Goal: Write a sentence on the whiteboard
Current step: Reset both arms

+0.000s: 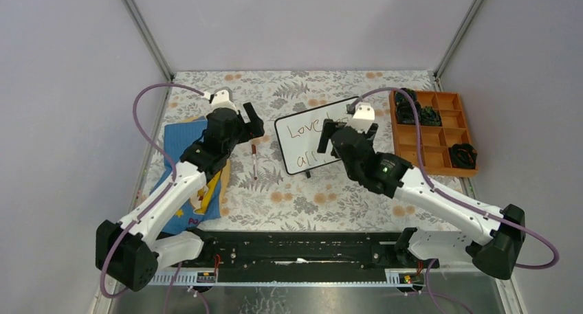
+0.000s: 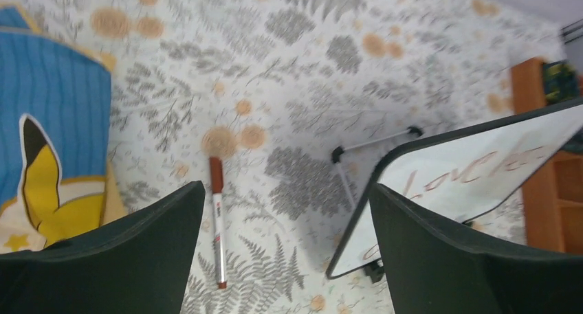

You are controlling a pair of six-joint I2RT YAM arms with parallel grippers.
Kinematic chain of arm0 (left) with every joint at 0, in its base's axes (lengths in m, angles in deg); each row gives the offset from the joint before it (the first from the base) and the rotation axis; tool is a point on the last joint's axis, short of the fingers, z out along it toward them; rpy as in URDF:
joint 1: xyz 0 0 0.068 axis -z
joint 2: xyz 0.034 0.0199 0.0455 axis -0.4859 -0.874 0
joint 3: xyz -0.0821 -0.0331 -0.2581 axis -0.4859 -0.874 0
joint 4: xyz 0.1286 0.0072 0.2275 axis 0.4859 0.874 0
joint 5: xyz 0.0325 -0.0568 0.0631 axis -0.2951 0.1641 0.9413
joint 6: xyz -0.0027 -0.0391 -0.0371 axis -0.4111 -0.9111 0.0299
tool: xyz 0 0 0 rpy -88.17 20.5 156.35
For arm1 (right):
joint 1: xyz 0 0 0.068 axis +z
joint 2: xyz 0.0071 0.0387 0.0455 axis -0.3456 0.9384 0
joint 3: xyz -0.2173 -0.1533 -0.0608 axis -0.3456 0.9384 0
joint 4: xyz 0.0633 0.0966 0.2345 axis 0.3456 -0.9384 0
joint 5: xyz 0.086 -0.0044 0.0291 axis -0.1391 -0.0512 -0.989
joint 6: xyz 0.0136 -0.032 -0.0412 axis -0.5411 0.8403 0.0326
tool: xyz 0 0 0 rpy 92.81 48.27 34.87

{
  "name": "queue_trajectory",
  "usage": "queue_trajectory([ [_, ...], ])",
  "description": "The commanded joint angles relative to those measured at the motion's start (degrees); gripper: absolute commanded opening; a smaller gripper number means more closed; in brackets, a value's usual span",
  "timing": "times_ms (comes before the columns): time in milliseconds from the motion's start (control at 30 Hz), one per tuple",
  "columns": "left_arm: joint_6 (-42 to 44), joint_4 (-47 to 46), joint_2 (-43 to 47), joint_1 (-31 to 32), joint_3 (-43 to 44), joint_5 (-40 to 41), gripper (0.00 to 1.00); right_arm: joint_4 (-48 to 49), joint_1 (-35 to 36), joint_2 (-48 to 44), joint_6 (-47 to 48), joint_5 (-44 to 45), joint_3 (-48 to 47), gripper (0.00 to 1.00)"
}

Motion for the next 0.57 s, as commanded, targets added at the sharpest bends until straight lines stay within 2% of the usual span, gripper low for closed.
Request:
queue_trajectory([
  [0,2.8,-6.8,3.4,1.1,2.9,1.1,0.96,-0.5,-6.7,4.0,0.9,-3.1,-8.0,1.00],
  [133,4.7,-5.0,2.1,2.7,8.7,5.8,0.96,-0.5,-12.6,4.8,-1.0,-5.0,-12.0,1.00],
  [233,5.4,-6.1,2.7,4.5,8.3,10.8,0.97,1.1,-13.5,2.6,1.3,0.8,-12.3,1.00],
  [367,7.4,-11.7,6.4,7.0,1.8,12.8,0.98,7.7,-13.5,-3.8,7.3,2.8,-7.0,1.00],
  [533,8.2,-12.8,7.6,8.2,0.9,12.0,0.99,12.2,-13.5,-8.3,10.2,1.2,-0.5,1.00],
])
